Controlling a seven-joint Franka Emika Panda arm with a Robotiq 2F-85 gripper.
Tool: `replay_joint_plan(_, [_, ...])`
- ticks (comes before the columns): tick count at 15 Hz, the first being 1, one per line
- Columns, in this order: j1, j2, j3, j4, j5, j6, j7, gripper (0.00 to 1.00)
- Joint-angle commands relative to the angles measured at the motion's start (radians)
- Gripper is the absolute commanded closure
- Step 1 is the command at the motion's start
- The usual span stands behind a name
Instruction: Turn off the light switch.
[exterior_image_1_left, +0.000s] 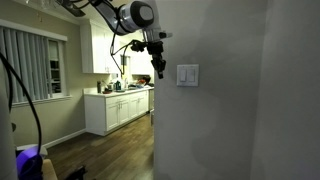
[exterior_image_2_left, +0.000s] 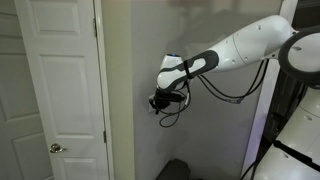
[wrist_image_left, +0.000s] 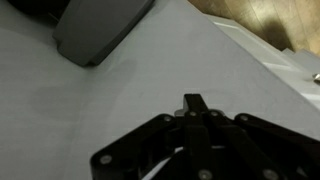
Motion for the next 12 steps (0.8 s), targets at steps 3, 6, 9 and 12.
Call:
replay_joint_plan(3, [-0.028, -0.006, -0.013, -0.072, 0.098, 0.194, 0.148, 1.0])
replay_joint_plan(6, [-0.031, 0.007, -0.018, -0.09, 0.159, 0.314, 0.208, 1.0])
replay_joint_plan(9, [-0.039, 0.041, -0.02, -0.094, 0.18, 0.403, 0.258, 1.0])
replay_joint_plan(12, [-0.027, 0.083, -0.037, -0.091, 0.242, 0.477, 0.26, 1.0])
